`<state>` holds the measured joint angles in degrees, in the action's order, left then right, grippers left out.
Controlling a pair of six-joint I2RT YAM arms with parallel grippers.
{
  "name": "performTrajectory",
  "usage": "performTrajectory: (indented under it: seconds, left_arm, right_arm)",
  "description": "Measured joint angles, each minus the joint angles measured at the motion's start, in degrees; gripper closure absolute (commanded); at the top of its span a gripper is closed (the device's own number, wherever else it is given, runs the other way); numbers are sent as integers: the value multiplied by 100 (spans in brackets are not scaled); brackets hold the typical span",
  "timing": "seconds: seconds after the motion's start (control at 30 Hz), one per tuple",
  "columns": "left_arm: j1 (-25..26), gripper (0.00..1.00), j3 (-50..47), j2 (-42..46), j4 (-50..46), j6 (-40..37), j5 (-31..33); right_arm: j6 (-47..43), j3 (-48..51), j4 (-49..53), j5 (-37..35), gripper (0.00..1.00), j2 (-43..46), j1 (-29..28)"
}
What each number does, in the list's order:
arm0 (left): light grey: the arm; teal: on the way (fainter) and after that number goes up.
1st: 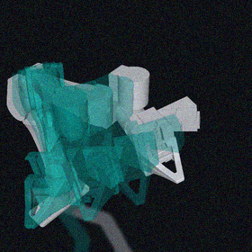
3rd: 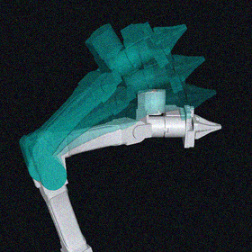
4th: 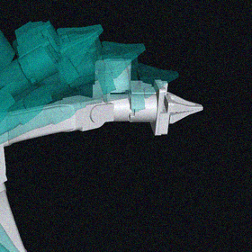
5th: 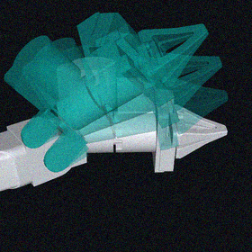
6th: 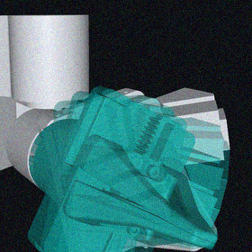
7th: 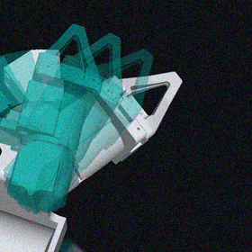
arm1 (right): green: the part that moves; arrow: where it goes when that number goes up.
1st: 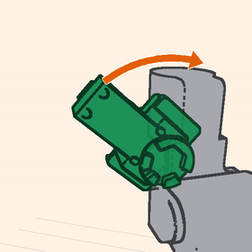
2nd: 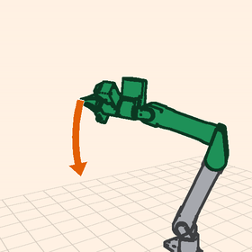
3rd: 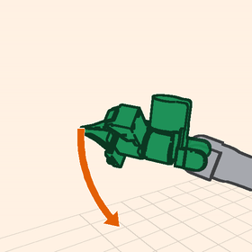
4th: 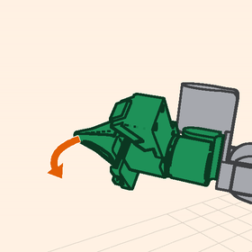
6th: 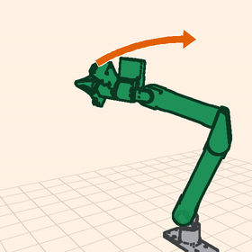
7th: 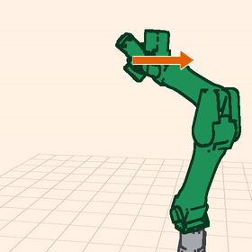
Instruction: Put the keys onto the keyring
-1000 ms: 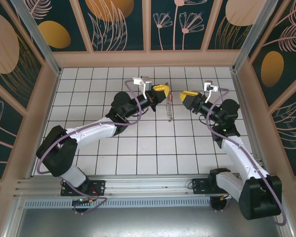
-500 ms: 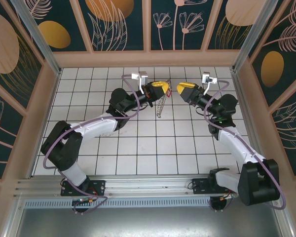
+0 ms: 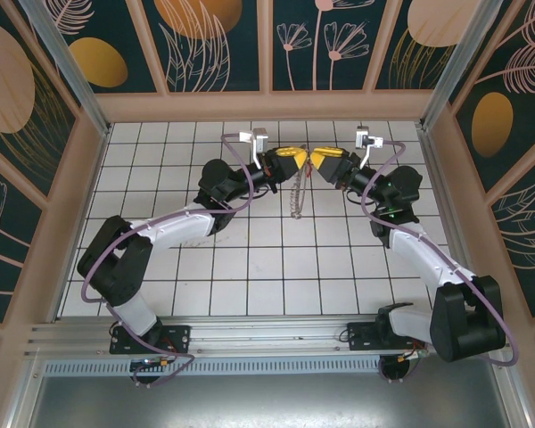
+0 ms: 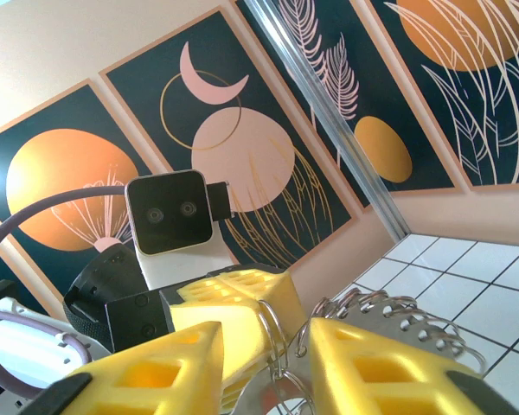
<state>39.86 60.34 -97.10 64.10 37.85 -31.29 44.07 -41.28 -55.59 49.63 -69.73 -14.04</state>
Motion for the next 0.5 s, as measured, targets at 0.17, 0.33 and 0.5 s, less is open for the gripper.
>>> performTrajectory:
  seconds: [0.17, 0.33, 0.5]
  left_arm:
    - [0, 100, 55, -26, 22, 22, -2]
    - [0, 100, 105, -59, 26, 52, -24]
    - [0, 100, 125, -59, 39, 85, -42]
  right_arm:
    - [0, 0, -20, 2, 72, -37, -61]
    - [-2, 0, -20, 4, 73, -81, -96]
    - [0, 0, -48, 15, 83, -107, -107]
